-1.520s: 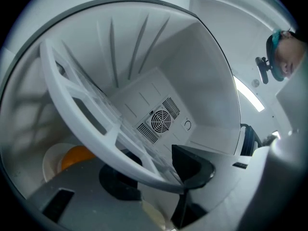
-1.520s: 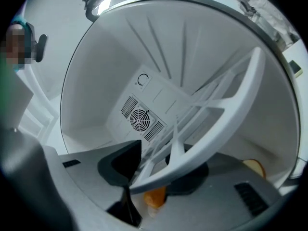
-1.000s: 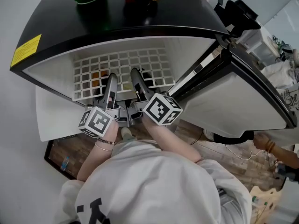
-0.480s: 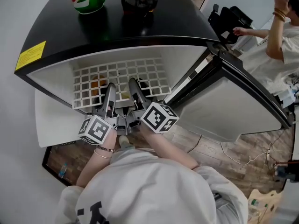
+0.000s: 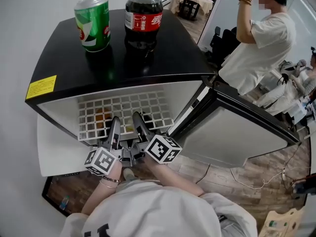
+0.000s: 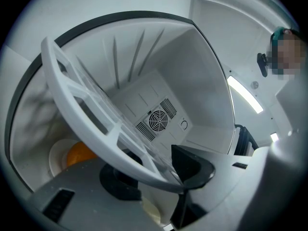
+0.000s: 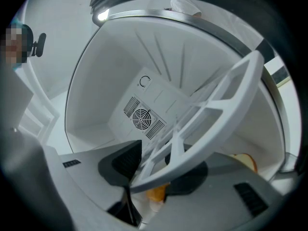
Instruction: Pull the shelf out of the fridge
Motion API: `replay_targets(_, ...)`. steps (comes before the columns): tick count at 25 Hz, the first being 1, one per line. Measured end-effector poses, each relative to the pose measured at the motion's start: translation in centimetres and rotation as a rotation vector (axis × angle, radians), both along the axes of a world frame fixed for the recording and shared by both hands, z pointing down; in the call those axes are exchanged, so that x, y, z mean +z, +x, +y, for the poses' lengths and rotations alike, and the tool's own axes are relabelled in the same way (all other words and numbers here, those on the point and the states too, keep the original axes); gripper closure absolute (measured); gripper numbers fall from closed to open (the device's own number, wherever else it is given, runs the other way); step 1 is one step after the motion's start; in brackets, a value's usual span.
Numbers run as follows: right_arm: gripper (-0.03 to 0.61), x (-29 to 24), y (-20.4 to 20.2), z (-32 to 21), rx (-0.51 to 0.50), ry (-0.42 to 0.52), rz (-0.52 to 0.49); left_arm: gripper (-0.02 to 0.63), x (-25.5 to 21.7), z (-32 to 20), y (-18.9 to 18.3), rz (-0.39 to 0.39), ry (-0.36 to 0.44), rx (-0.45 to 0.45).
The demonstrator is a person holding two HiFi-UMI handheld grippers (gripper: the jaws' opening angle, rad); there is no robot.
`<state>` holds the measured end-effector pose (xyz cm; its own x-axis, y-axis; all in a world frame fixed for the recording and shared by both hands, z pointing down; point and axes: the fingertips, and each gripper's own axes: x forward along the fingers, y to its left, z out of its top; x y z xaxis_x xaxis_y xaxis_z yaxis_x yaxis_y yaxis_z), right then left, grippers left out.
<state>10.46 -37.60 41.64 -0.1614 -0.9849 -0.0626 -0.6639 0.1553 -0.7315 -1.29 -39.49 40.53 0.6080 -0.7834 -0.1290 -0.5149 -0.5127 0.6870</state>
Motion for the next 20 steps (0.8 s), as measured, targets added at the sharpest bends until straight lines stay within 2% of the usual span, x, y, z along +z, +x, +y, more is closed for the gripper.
replay_targets(20, 0.414, 0.3, -0.2, 1.3, 0.004, -0.007, -0.004, 0.426, 0.3, 1.3, -0.2, -0.016, -0.013, 0.004)
